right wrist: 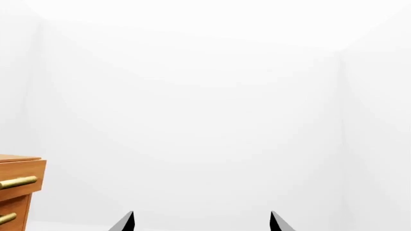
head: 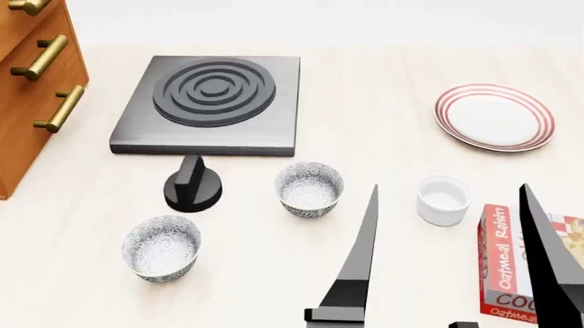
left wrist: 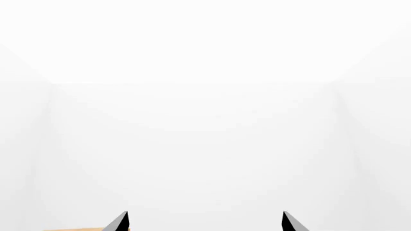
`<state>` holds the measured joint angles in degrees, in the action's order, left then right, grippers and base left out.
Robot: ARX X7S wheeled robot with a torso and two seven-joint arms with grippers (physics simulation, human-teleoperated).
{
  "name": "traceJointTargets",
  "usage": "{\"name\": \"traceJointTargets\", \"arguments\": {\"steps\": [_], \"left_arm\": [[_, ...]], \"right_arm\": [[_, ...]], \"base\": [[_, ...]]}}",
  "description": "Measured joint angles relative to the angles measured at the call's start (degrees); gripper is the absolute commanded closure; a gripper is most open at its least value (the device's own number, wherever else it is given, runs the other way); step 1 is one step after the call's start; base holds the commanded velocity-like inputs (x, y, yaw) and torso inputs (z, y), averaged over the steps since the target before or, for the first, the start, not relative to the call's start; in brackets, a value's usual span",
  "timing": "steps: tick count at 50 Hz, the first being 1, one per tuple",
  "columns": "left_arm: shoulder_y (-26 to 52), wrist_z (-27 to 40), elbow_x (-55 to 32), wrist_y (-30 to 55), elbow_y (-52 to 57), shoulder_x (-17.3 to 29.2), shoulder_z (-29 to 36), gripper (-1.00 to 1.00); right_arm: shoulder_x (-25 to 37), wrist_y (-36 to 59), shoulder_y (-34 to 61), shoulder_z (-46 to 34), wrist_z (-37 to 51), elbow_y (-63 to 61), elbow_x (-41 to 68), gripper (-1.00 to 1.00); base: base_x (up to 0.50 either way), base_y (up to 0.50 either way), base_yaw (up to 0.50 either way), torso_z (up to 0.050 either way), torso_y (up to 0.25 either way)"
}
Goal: Pick the akita bowl next to the ramekin and place it on the plate.
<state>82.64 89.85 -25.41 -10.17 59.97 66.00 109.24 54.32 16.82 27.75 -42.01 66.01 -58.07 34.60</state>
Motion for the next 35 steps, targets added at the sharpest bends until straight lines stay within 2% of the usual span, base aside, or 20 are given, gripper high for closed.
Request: {"name": "traceJointTargets", "arguments": {"steps": [35], "left_arm": [[0.2,0.0,-0.1,-0.1,0.0,0.1,0.1,-1.00]], "right_arm": [[0.6,-0.8,0.6,-1.0,0.6,0.1,-0.1,-1.00]], "base": [[0.10,0.00,0.00,0.000,0.000]]}}
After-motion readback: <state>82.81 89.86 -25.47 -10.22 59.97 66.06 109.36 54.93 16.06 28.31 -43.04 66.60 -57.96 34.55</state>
